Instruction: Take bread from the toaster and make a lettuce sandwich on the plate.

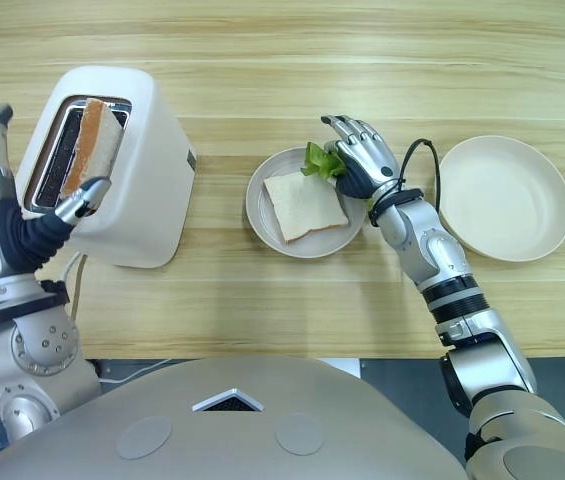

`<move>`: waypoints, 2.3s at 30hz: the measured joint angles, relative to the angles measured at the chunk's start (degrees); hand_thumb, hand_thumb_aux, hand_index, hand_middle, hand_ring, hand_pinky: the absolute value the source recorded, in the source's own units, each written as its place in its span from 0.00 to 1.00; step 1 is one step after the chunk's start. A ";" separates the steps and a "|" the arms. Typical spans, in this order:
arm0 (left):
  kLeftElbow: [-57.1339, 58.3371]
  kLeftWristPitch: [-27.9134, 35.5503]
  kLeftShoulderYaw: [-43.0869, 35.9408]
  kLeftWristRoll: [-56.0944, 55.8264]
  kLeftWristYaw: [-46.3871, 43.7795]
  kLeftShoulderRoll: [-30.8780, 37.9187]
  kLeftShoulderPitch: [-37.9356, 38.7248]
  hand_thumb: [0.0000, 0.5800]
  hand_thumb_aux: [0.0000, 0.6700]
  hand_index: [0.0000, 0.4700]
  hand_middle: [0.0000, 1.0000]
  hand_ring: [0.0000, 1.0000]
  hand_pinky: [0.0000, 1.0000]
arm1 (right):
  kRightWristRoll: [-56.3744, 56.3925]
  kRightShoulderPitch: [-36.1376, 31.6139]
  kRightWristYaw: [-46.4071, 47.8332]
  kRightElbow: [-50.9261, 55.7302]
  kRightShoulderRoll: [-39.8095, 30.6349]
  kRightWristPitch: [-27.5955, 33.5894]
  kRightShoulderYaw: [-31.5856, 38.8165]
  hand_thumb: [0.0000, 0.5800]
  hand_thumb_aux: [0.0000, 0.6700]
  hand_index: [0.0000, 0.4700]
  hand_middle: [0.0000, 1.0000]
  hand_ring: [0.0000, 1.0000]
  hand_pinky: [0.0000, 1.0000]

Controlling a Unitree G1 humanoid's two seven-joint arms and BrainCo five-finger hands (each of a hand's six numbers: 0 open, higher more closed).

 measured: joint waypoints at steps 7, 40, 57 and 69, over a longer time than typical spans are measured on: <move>8.89 -3.13 -0.38 -2.15 3.46 -1.17 1.94 0.00 0.00 0.00 0.00 0.00 0.00 | -0.50 0.64 -0.44 0.26 1.25 -0.03 1.23 1.00 1.00 1.00 0.00 0.00 0.00; 9.28 -7.40 -1.71 -5.63 8.13 -7.45 -5.08 1.00 1.00 1.00 0.49 0.49 0.49 | -1.26 6.40 1.41 -10.39 1.99 -0.12 0.96 0.00 0.00 0.00 0.00 0.00 0.00; 8.50 -8.47 2.32 -10.69 9.18 -6.39 -7.90 1.00 1.00 1.00 1.00 1.00 1.00 | -2.91 5.45 1.30 -4.24 -3.78 0.13 -3.36 0.80 0.55 0.55 0.00 0.00 0.00; 0.89 -9.41 11.19 -17.53 6.67 -3.42 -19.88 1.00 1.00 1.00 1.00 1.00 1.00 | -4.50 5.79 0.90 -2.88 -4.91 -1.82 0.28 0.91 0.70 0.70 0.00 0.00 0.00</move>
